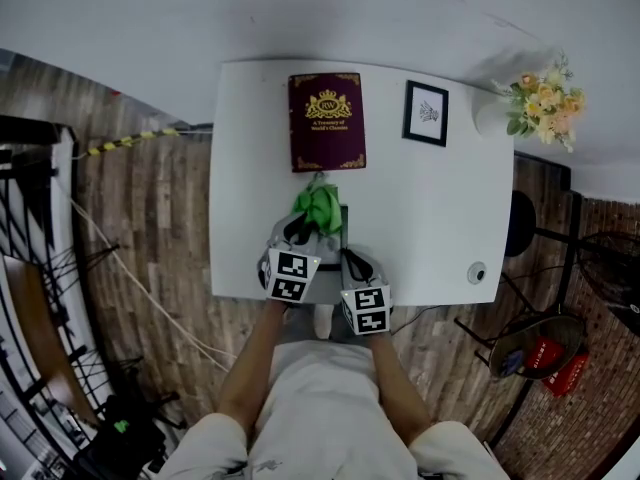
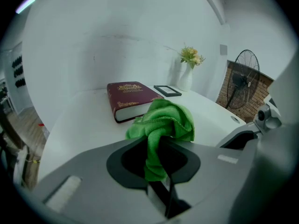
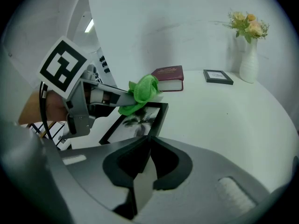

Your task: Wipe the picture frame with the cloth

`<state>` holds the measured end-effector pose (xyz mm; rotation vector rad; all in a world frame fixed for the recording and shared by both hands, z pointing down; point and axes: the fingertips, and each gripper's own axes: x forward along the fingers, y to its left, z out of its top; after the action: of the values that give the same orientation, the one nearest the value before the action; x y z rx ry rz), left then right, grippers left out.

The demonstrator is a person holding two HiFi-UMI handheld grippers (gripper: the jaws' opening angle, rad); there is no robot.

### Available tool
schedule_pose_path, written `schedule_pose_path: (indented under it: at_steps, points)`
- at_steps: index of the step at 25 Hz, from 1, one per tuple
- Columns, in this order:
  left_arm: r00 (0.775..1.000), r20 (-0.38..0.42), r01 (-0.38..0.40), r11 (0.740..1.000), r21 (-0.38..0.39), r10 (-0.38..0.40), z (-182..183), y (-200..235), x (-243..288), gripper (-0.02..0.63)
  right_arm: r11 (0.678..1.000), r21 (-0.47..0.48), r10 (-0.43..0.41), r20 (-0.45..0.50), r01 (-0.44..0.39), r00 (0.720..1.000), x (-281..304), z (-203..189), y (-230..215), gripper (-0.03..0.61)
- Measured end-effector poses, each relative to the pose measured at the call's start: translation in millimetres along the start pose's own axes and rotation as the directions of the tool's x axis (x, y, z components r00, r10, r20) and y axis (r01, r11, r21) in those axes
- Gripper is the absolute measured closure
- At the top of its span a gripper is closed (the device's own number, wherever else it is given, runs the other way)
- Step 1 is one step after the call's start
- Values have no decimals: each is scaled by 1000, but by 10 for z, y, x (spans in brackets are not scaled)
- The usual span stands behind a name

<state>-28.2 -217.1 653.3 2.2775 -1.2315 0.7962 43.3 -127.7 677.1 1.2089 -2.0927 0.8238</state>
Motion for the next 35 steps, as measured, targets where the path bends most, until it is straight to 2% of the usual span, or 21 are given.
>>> schedule_pose_path:
  at_steps: [10, 15, 18, 25, 30, 35]
  points:
    - [997, 4, -79, 997, -25, 79, -59, 275, -254, 532, 1000, 30, -8, 14, 7, 1000, 2, -15, -41, 549]
    - [994, 33, -104, 992, -69, 107, -33, 372, -433, 532, 999, 30, -17, 33, 16, 999, -70, 15, -52, 546]
    - [995, 68, -64, 996, -65, 68, 71, 236, -496, 532, 1000, 20, 3, 13, -4, 1000, -86, -42, 0, 533]
    - [991, 111, 79, 997, -2, -78, 268, -363, -428, 532, 1000, 8, 27, -11, -27, 1000, -80, -126, 101, 526]
    - [984, 92, 149, 988, 35, -152, 240, -692, -266, 532, 999, 3, 32, -1, -32, 999, -79, -126, 101, 528]
    - [982, 48, 180, 982, 52, -183, 121, -839, -87, 532, 999, 0, 42, 10, -42, 999, -77, -123, 105, 528]
